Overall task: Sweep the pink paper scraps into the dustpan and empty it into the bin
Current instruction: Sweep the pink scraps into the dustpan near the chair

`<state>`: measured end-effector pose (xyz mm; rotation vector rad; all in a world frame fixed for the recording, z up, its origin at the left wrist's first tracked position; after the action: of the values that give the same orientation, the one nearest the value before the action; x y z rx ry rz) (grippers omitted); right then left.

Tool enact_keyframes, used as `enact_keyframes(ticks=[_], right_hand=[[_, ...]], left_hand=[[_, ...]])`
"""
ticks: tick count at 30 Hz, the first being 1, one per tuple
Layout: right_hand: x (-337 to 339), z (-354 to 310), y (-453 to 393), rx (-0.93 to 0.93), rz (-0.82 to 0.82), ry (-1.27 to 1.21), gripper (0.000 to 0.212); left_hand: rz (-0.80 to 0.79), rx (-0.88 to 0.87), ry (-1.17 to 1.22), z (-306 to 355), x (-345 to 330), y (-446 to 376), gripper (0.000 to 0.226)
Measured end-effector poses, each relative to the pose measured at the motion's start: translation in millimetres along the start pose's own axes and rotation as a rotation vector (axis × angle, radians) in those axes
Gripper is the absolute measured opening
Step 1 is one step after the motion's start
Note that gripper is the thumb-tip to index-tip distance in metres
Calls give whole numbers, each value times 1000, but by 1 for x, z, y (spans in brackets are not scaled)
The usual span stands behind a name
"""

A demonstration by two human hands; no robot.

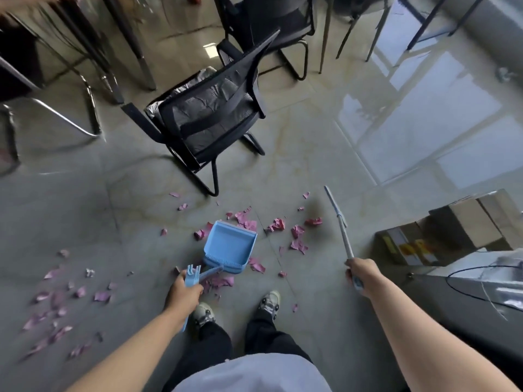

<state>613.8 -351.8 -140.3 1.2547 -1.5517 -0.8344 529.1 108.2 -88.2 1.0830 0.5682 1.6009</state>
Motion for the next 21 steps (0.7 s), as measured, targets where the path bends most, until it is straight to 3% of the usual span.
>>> enact_keyframes(ticks=[3,8,14,21], right_hand=[[-3,-16,-14,-10,28,17,15],[-18,-24,-29,-136,-3,181,4],[-49,-13,-24,-109,-7,624,33],[-84,9,20,-113,-18,875,42]], left_hand=[[15,-4,-20,1,-6,2,22],[12,-4,-14,1,-8,4,30],[6,13,-16,-3,-3,-3,31],[-33,33,-54,-7,12,-13,32]])
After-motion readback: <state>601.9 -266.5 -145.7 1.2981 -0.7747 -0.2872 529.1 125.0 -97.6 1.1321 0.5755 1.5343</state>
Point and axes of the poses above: each hand's wrist, its own y-axis away from the middle knuckle, its own x-axis out of the back of the hand, z = x × y, the point moved 9 cm from there along -y, towards the middle knuckle, and after that the axes turned 10 degrees about -z, right-handed, at the moved point
